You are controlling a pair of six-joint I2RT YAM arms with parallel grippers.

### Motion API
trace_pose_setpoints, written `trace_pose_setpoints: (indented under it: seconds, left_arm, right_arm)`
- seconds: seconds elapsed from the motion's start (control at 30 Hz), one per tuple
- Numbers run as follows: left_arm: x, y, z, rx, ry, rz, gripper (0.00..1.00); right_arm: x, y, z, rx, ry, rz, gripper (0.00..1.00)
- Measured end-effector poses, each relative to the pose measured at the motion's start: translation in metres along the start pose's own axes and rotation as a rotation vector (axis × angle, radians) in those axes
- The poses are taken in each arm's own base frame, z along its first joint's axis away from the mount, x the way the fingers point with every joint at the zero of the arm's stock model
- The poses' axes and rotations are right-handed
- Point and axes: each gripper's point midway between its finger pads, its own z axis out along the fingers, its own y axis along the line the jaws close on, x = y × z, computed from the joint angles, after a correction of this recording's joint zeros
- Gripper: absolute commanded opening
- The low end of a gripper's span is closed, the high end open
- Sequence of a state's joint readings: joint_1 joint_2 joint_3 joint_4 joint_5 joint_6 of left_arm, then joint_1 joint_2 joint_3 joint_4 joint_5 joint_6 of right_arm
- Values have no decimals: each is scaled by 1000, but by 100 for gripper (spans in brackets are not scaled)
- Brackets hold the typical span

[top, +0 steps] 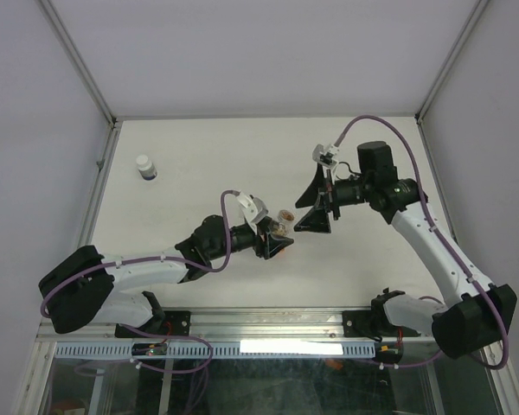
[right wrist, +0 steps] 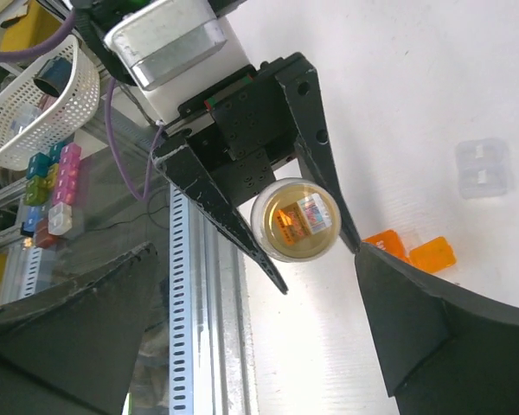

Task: Sort the pills into containers
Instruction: Screw the lid of the pill bottle onto the pill bottle.

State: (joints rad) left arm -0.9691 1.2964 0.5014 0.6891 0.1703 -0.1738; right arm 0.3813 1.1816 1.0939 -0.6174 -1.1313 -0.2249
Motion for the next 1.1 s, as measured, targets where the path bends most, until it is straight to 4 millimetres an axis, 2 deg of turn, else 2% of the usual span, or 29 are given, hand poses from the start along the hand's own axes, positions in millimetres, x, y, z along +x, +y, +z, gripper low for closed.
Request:
trace_pose_setpoints:
  seconds: [0.17,0.4,0.6,0.77,0.87,1.1]
  left_arm:
    - [-2,-15,-4,83,-7,-9,0]
    - [-16,-46,-13,269,-37,-33,0]
    - [-21,-72,-25,430,-26,-53,0]
    - [-29,-85,-28,508,-24,-44,0]
    - [-35,-90,-26,541,-27,-35,0]
    - [-30,-91,-20,567,-1,-41,0]
  right_arm:
    - [-6,5,-18,-10,-48,-127,99]
    - [9,31,-27,-146,-40,-416,99]
    - [-7,55,-31,-227,-66,-681,93]
    - [-1,67,-21,-306,-51,-698,84]
    - [2,69,-16,-331,-34,-688,75]
    - [4,74,-10,-356,-20,-672,66]
